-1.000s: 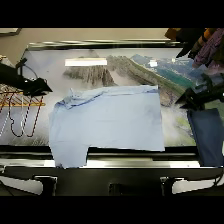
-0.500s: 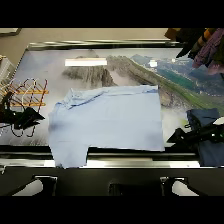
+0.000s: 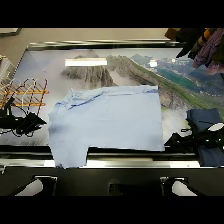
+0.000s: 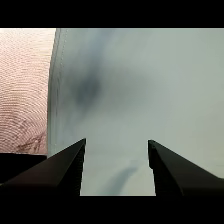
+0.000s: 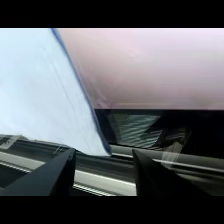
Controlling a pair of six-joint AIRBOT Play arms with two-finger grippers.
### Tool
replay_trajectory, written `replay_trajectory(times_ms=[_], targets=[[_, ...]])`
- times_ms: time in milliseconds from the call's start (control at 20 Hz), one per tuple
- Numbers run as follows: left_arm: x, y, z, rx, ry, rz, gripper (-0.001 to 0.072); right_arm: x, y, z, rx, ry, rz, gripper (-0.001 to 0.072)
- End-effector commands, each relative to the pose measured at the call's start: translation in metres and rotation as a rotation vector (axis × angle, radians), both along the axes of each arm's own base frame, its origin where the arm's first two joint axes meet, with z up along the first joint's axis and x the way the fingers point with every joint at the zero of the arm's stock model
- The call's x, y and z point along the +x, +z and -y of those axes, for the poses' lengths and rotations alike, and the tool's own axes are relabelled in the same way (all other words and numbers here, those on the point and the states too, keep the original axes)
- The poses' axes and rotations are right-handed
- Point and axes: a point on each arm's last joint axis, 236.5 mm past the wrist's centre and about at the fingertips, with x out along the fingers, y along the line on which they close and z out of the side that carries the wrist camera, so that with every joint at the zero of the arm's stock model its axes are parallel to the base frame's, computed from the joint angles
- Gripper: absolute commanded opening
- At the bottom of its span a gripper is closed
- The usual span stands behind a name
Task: Fold the clothes and pants, and hang the long-sleeved shirts on hangers.
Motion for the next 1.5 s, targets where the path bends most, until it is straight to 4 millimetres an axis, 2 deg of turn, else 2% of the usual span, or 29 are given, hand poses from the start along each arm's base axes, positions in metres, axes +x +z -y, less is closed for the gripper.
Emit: replay_trajectory(times_ms=[0,250,450,500,700,800,850,900,1050,1200,1300,1450], targets=[[0.001,-0.001,-0.002,0.007,0.001,0.006,0.0461,0.006,-0.001,-0.001,0.004,-0.012,0.027,0.0414],[0.001,-0.002,-0.002,0.006,0.001,0.004,0.0461,-0.017,-0.016,-0.020,0.054,-0.024,-0.025,0.0413],[0.000,-0.002,-0.001,0.006,0.001,0.004,0.0461,-0.001,-0.022,-0.021,0.047,-0.066,0.044,0.0395],[0.001,-0.002,-0.001,0.006,0.001,0.003,0.0461,0.000,-0.022,-0.020,0.044,-0.071,0.050,0.0356],[-0.002,-0.003,-0.003,0.017,-0.005,-0.006,0.0461,0.002,-0.023,-0.018,0.035,-0.072,0.059,0.0284],[-0.010,-0.008,-0.008,0.047,-0.025,-0.036,0.0462,0.001,-0.020,-0.023,0.059,-0.052,0.065,0.0123],[-0.016,-0.011,-0.013,0.070,-0.035,-0.058,0.0461,0.000,-0.019,-0.024,0.068,-0.046,0.063,0.0112],[-0.020,-0.013,-0.016,0.084,-0.046,-0.071,0.0461,-0.002,-0.017,-0.026,0.078,-0.038,0.060,0.0044],[-0.025,-0.014,-0.031,0.093,-0.015,-0.066,0.0461,-0.004,-0.016,-0.029,0.090,-0.025,0.056,0.0037],[-0.041,-0.021,-0.045,0.076,0.034,-0.081,0.0461,-0.004,-0.015,-0.030,0.097,-0.028,0.059,0.0037],[-0.051,-0.031,-0.044,0.052,0.042,-0.097,0.0461,0.001,-0.012,-0.033,0.111,-0.042,0.071,0.0037],[-0.062,-0.049,-0.028,-0.009,0.026,-0.135,0.0461,0.009,-0.008,-0.037,0.137,-0.057,0.104,0.0037]])
